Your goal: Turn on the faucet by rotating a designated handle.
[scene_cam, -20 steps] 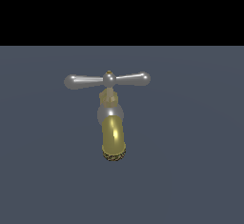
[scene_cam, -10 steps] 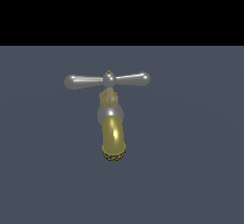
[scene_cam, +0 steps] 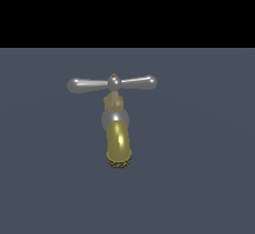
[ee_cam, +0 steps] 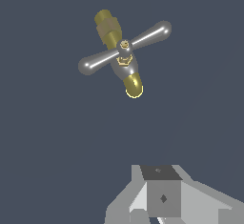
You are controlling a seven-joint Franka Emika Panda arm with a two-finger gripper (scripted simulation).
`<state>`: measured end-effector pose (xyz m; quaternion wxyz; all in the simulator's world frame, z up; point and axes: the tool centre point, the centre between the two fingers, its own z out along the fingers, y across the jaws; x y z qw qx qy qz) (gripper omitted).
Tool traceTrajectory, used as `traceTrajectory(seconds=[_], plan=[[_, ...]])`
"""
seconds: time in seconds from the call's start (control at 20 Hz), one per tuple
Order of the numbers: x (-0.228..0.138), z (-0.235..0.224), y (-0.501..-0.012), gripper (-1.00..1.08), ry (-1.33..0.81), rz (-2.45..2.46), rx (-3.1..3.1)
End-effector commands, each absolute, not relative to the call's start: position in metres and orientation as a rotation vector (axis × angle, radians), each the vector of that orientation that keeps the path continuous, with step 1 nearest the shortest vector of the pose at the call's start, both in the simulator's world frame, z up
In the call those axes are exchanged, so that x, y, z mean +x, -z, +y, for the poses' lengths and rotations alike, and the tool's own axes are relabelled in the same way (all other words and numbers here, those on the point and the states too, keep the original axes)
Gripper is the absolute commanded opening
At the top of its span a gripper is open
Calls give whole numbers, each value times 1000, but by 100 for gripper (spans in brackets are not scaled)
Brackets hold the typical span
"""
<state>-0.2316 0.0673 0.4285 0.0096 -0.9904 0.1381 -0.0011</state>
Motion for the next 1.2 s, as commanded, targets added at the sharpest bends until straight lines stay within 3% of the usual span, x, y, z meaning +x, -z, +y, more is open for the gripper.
traceTrajectory(seconds=[0.0,1.15], plan=[[-225,77,-417,-100,3,518,-3079],[-141,142,-314,-100,-3,1258,-2859]])
